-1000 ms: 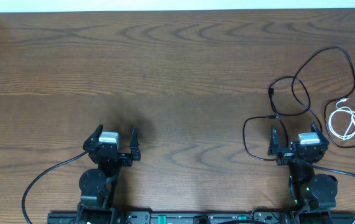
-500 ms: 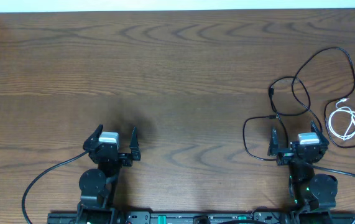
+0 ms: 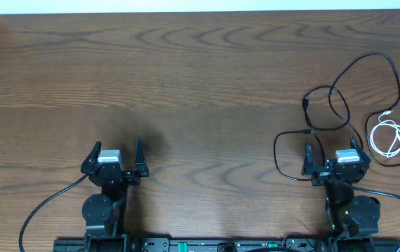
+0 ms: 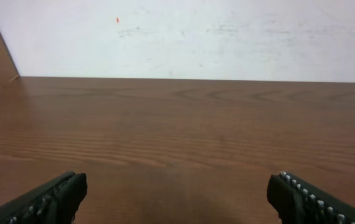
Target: Untangle cables
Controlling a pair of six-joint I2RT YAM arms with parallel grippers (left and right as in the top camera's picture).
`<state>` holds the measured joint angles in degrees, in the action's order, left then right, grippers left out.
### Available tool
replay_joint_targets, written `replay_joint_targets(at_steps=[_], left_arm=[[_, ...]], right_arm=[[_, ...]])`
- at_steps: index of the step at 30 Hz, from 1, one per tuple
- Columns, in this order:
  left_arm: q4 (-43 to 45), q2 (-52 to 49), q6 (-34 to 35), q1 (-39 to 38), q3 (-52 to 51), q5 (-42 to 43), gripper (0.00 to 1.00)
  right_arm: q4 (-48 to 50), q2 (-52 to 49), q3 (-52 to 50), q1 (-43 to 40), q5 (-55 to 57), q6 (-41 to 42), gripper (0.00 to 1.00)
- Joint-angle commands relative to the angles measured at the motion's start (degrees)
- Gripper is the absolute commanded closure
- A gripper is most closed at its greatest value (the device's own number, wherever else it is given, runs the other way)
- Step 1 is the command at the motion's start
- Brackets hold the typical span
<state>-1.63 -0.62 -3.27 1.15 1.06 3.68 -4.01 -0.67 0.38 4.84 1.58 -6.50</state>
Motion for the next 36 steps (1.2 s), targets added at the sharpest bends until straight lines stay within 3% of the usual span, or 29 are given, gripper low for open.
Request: replay_joint_targets(at_steps=[1,36], left_arm=[[-2.2,0.5,-0.8,0.3,-0.8,-0.3,0.02],[-2.2,0.4,-0.8,-2.9,-0.8,-0.3,0.02]], right_arm=[[-0.3,0.4,-0.1,0.0,-0.6,-0.4,0.01],[-0.3,0.4,-0.1,0.0,-0.7,-0.4,0.01]])
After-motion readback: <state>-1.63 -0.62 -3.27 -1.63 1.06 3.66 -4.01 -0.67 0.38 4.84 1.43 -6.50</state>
